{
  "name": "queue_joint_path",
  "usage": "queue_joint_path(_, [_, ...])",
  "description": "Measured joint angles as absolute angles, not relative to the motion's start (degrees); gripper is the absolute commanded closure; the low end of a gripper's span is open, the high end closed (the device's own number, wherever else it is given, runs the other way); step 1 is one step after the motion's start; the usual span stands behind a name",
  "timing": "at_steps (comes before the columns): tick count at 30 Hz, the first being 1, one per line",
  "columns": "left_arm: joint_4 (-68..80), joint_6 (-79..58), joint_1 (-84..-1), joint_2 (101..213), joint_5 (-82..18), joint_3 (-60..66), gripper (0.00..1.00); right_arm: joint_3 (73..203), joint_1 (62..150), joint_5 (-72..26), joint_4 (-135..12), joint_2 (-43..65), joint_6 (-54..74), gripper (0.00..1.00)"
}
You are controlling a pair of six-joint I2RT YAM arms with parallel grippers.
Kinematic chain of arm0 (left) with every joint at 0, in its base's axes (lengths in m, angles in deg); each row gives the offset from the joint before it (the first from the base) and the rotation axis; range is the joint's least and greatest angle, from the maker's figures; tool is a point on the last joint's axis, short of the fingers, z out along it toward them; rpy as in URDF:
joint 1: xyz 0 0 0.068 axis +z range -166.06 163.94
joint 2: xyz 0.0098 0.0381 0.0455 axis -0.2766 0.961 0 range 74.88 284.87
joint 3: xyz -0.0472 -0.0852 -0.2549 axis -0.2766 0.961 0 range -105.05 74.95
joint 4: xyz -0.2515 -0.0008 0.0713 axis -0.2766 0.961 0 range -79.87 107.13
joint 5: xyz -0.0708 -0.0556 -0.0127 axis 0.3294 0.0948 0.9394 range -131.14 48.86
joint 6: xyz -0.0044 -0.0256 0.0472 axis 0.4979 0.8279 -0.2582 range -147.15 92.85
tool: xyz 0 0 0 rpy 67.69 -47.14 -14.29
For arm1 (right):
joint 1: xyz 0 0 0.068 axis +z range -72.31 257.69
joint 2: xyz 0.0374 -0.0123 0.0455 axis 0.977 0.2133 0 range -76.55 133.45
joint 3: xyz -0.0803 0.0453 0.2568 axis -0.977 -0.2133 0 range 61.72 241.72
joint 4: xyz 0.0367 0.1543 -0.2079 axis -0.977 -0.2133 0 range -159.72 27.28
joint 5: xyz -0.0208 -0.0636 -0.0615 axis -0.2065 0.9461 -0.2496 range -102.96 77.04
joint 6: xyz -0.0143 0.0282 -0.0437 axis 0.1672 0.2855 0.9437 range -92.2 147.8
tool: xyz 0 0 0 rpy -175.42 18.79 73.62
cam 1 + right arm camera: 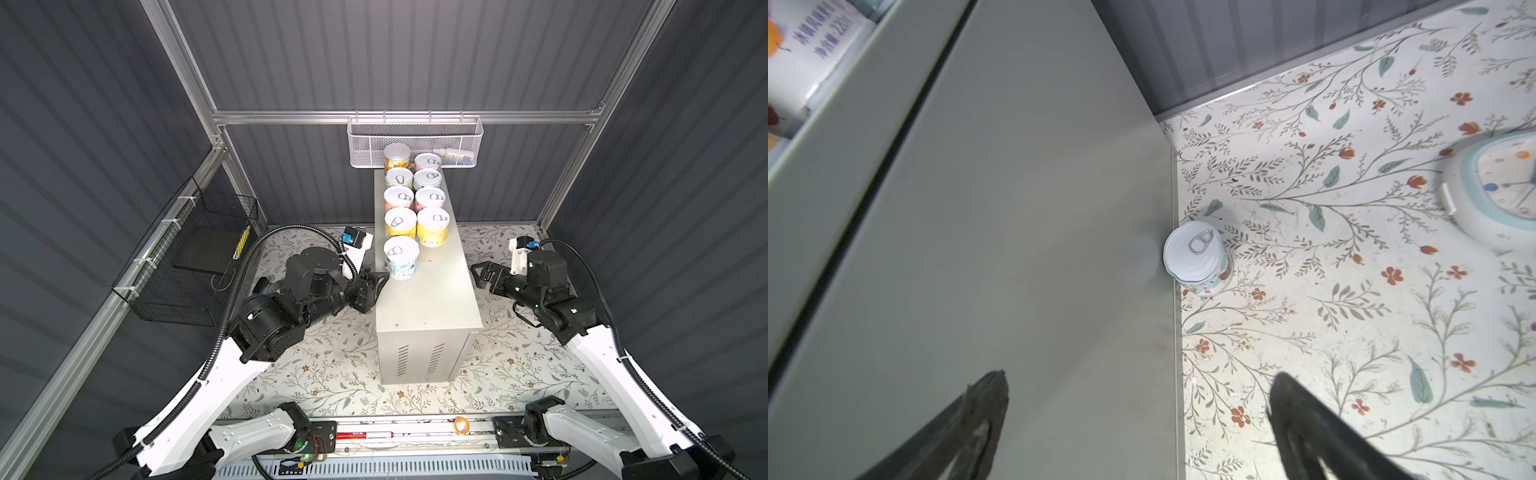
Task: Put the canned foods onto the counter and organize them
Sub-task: 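Open the left gripper and draw it back down beside the cabinet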
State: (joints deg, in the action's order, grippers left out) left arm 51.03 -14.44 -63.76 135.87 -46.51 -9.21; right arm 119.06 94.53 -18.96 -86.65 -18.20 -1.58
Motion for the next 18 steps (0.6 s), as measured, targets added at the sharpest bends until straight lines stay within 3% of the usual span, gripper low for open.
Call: queue_joint_path(18, [46.7,-14.2,-63.8,139.4,-46.2,-8.1,0.45,119.1,94.5,-19.1,-86.3,-17.3,-1.7,0.01])
